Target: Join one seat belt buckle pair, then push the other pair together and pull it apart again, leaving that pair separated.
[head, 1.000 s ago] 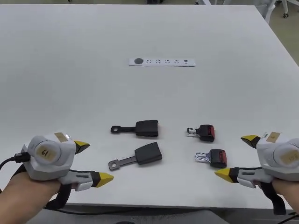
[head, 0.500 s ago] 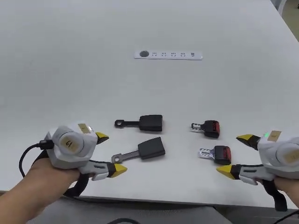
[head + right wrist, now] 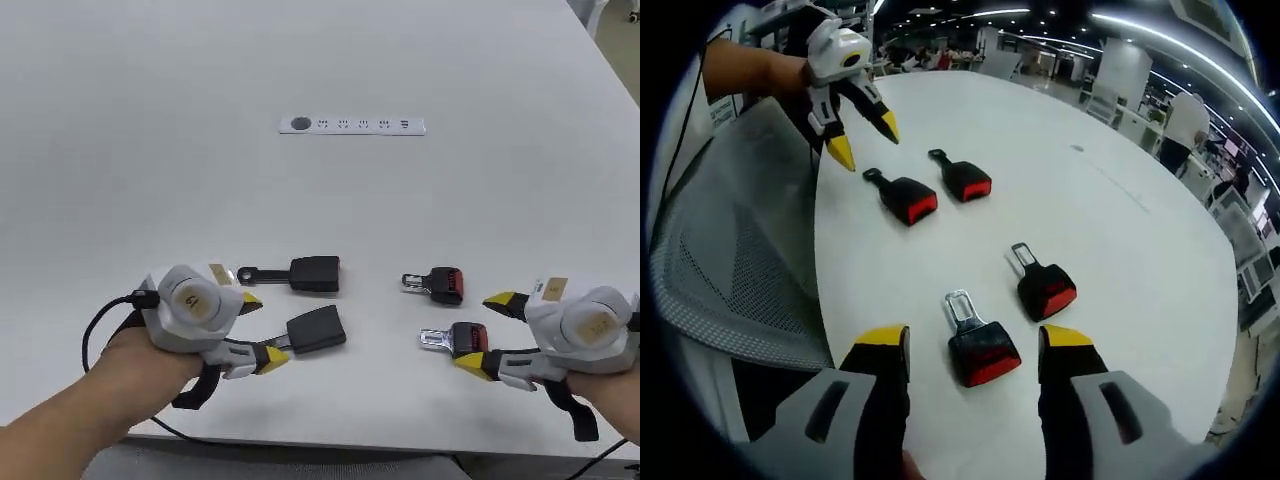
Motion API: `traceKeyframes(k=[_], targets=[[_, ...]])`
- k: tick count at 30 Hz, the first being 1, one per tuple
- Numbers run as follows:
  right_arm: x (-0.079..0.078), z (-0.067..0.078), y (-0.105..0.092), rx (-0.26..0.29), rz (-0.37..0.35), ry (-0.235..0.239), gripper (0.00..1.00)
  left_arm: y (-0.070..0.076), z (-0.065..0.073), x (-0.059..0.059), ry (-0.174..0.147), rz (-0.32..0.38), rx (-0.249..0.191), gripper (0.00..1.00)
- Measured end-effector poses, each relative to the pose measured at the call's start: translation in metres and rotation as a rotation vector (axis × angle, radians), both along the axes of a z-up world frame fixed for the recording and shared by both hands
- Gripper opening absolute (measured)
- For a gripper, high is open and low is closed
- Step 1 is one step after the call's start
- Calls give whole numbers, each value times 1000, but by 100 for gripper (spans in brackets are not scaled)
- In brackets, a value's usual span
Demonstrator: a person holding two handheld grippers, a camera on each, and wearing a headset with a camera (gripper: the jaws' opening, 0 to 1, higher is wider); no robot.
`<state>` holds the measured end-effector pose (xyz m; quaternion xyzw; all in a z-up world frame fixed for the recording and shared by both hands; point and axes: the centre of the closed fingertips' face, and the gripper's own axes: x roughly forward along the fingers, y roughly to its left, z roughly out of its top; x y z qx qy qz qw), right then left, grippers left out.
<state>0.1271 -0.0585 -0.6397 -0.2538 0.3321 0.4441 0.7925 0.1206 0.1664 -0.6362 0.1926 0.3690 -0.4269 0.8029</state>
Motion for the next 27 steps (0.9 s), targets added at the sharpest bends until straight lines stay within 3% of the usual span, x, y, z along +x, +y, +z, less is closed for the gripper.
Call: traceKeyframes(k=[6,8,10,15,19,27], targets=[[1,-13,0,-46,48,14,50,-12,-8,10,16,-39,15,47],[0,-19,0,-51,53,41,47,-15,-12,12,19,-51,23,48],[0,-22,0,-59,64,54,43,-16,-22,15,19,-74,44,50],[2,-26,0,-74,85,59,44,-22,-32,19,43,-103,56,47],[3,-33,-2,-105,112,71,42,-29,-31,19,59,-118,59,45],[6,-49,-13,-157,147,88,40,-29,-48,17,83,-161,98,45]])
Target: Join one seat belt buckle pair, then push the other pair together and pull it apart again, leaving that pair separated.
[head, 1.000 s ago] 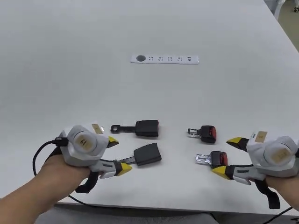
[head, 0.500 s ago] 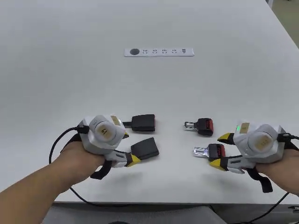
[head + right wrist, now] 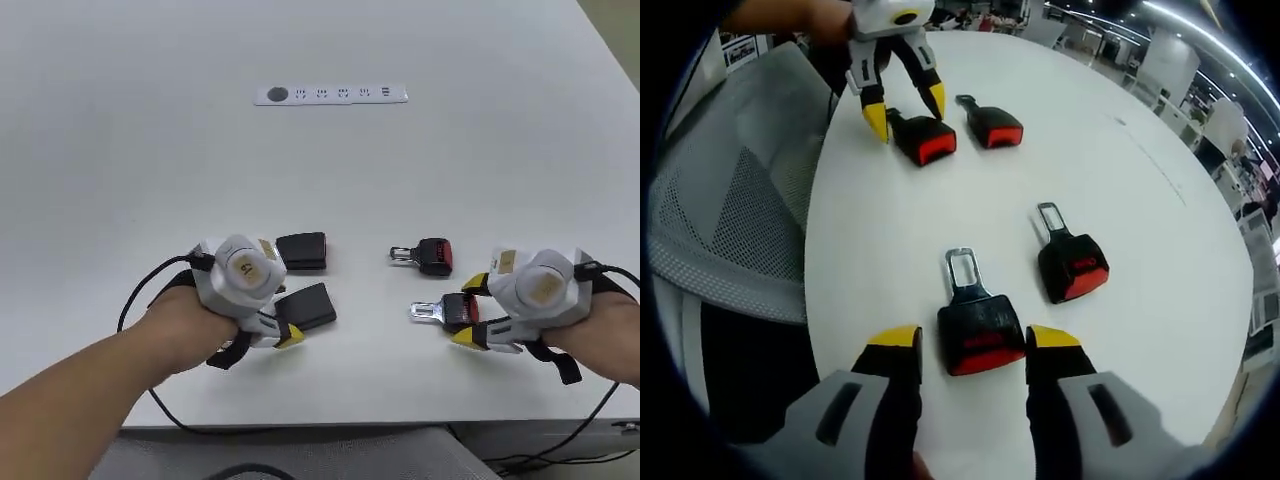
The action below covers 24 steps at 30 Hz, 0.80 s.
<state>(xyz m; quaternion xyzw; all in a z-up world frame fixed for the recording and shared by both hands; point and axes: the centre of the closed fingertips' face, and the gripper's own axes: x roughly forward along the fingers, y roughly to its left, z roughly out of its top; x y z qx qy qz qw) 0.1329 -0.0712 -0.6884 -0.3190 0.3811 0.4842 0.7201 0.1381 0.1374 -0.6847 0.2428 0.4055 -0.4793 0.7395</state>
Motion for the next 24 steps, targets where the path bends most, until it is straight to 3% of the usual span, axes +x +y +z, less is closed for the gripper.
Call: traceKeyframes(k=[7,14,20,24], targets=[[1,-5,-3,-23,18,27,39,0,-5,0,10,-23,17,41],[4,-7,1,12,29,59,37,1,-9,-5,23,-50,34,38],[2,-7,1,6,103,91,36,1,-12,-2,5,-89,60,38],[3,-8,1,1,116,98,36,0,-13,-2,13,-119,67,36]])
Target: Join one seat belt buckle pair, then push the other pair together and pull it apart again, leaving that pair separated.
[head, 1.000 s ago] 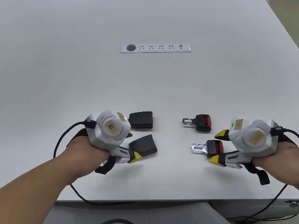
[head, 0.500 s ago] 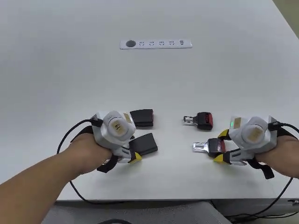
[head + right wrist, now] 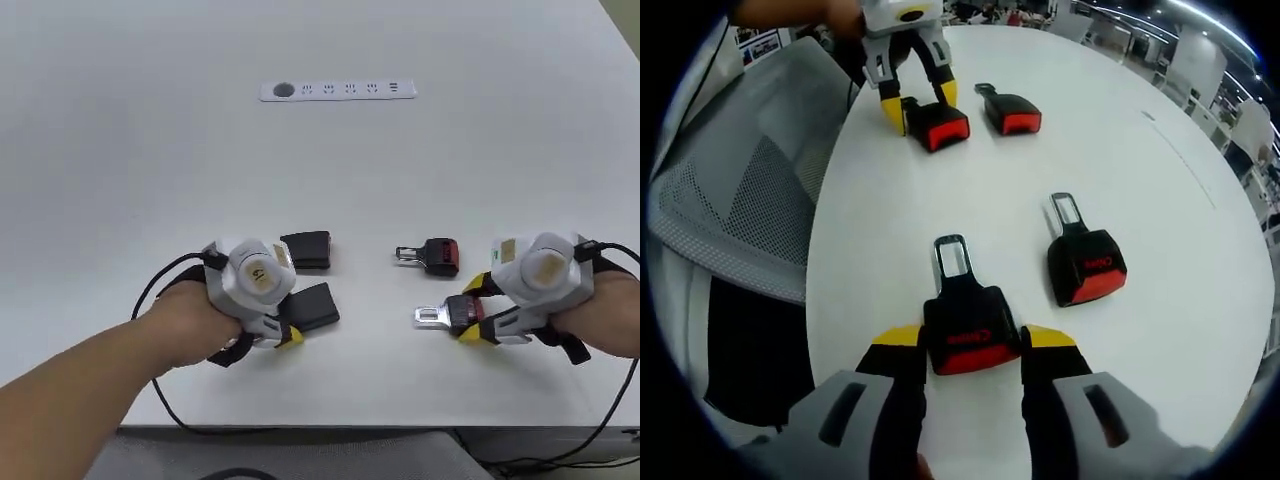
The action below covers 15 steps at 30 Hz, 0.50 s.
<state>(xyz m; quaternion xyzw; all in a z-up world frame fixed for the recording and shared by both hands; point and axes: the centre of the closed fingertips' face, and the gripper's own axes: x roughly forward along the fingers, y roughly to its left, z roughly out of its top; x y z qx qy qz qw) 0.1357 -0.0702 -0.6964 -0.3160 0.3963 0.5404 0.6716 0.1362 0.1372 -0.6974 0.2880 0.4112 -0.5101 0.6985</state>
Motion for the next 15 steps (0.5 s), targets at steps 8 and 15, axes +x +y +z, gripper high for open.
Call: traceKeyframes(k=[8,15], targets=[[1,-2,-1,-30,25,7,36,-6,0,-3,-1,-68,35,33],[-1,0,-2,-36,16,10,36,-6,2,-4,-6,-150,50,33]])
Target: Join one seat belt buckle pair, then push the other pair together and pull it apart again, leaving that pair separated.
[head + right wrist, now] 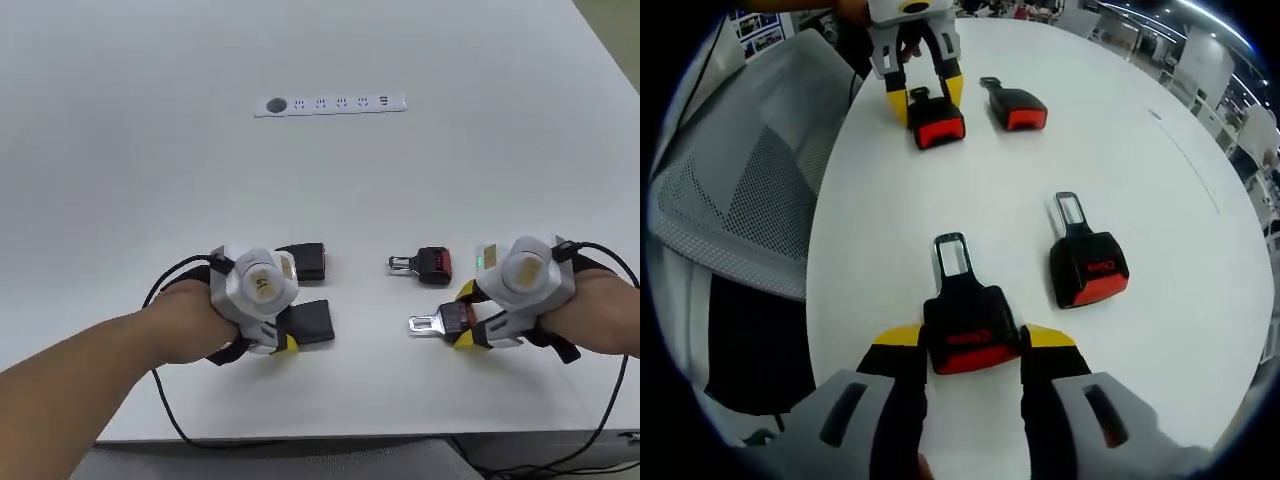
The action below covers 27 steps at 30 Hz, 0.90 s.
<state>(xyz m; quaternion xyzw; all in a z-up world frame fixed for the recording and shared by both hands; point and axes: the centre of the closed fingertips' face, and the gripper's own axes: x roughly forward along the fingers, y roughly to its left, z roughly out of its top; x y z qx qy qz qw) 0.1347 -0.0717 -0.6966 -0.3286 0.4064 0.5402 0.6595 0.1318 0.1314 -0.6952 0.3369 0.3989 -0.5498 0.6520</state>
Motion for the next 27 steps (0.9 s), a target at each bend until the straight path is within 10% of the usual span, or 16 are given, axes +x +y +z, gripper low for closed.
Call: traceKeyframes(k=[6,27], targets=[[2,0,1,-4,-14,3,35,-2,0,-1,11,-98,52,33],[3,0,10,-9,-54,-6,35,0,1,-2,2,-99,67,32]])
